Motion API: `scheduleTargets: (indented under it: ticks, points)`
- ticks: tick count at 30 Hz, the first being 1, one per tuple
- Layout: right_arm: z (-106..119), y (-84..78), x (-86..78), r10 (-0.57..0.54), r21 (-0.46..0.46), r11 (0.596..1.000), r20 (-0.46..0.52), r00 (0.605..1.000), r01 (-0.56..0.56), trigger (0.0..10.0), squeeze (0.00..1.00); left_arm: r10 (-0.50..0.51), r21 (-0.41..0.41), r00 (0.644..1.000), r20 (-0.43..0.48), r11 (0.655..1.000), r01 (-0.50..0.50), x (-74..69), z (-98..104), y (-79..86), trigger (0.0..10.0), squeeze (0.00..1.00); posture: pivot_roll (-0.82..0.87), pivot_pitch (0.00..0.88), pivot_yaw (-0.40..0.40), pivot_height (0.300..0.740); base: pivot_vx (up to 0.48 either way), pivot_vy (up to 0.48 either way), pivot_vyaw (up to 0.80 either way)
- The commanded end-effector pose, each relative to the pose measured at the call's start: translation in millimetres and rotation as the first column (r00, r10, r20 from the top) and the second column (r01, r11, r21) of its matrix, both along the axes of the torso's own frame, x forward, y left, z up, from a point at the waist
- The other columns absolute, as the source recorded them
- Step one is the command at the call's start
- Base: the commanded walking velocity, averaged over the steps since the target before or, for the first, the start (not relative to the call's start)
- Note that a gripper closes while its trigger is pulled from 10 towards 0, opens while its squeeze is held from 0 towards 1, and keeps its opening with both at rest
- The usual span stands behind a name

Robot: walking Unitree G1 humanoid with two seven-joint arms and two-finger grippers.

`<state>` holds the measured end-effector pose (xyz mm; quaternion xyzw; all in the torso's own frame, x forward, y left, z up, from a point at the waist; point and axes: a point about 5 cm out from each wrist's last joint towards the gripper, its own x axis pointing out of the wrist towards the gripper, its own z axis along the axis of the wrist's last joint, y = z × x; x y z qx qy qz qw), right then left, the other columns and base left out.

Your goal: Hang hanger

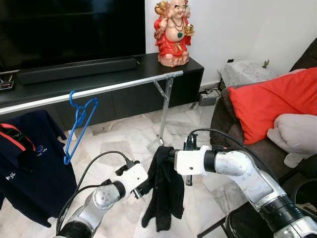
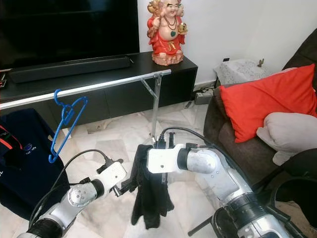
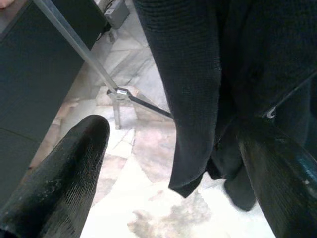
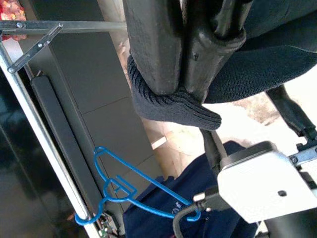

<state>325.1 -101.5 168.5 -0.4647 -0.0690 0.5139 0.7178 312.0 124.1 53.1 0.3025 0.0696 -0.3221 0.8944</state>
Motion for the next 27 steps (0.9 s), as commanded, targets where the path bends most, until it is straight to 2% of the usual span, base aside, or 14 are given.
scheduleTargets:
  ticks: [1, 16, 27]
  points:
    - [18.3, 3.4, 0.3, 0.017, 0.049, 0.999, 0.043, 0.999, -0.020, 10.0, 0.00, 0.020, 0.027, 0.999, 0.026, 0.999, -0.021, 3.3, 1.7, 2.0, 10.0, 0.00, 0.01, 0.062, 0.009, 0.740, 0.000, 0.000, 0.00]
    - [19.9, 4.2, -2.1, 0.024, 0.059, 0.998, 0.027, 0.999, -0.025, 10.0, 0.00, 0.127, 0.014, 0.984, 0.128, 0.991, -0.130, 12.5, 10.8, 8.7, 10.0, 0.00, 0.01, 0.057, 0.009, 0.740, 0.000, 0.000, 0.00]
    - [12.1, 6.0, -3.4, 0.019, 0.056, 0.998, -0.005, 1.000, -0.018, 10.0, 0.00, 0.171, -0.063, 0.963, 0.207, 0.985, -0.161, 16.1, 22.7, 8.8, 10.0, 0.00, 0.01, 0.058, 0.006, 0.740, 0.000, 0.000, 0.00]
